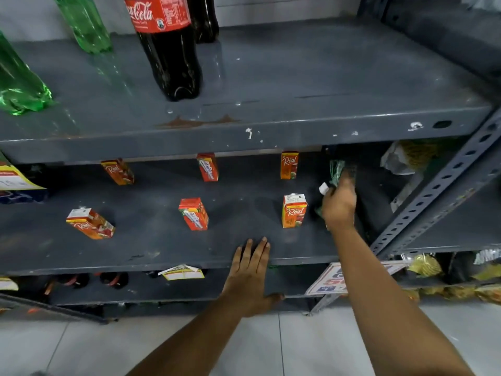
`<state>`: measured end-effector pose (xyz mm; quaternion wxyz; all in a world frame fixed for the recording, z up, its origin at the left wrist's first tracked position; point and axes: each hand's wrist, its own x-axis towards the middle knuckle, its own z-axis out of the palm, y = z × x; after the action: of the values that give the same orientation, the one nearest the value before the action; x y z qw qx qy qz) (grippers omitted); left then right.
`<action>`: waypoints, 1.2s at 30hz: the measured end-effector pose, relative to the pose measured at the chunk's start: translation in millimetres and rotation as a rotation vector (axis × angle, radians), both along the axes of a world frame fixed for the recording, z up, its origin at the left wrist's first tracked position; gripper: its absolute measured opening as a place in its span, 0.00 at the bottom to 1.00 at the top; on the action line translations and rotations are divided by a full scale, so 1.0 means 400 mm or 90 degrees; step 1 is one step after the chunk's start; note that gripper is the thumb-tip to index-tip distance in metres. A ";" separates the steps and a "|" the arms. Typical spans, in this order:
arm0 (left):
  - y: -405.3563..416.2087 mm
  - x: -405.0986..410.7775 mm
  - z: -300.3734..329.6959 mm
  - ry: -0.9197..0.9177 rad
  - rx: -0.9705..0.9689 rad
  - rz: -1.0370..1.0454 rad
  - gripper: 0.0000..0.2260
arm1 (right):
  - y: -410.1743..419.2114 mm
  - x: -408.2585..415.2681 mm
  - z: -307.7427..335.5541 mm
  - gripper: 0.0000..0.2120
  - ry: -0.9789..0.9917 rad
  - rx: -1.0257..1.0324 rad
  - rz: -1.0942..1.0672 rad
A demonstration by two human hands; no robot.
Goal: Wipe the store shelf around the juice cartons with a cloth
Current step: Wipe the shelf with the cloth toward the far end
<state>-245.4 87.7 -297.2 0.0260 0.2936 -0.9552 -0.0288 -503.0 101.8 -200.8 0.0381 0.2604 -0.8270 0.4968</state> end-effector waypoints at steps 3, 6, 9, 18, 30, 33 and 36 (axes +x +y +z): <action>0.008 0.000 -0.043 -0.022 0.015 -0.022 0.51 | -0.027 -0.062 -0.064 0.29 0.002 0.190 0.047; 0.020 -0.013 -0.087 -0.032 0.042 -0.038 0.52 | -0.022 -0.112 -0.169 0.32 0.098 0.428 0.070; 0.029 -0.036 -0.124 -0.060 0.064 -0.028 0.54 | -0.010 -0.135 -0.215 0.29 0.141 0.486 0.123; -0.014 0.032 -0.217 -0.135 0.152 0.052 0.54 | -0.040 0.059 -0.378 0.27 0.092 0.614 0.273; -0.080 0.063 -0.297 -0.116 0.198 0.037 0.47 | 0.007 0.293 -0.483 0.32 0.000 0.770 0.292; -0.062 0.074 -0.312 -0.115 0.197 0.034 0.46 | 0.064 0.317 -0.470 0.33 0.038 0.790 0.335; -0.027 0.064 -0.314 -0.096 0.183 0.051 0.45 | 0.127 0.321 -0.430 0.33 0.064 0.800 0.405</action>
<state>-219.8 76.8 -422.9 -0.0868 0.3337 -0.9279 -0.1421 -374.6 152.4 -372.8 -0.2282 0.4849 -0.8383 -0.1004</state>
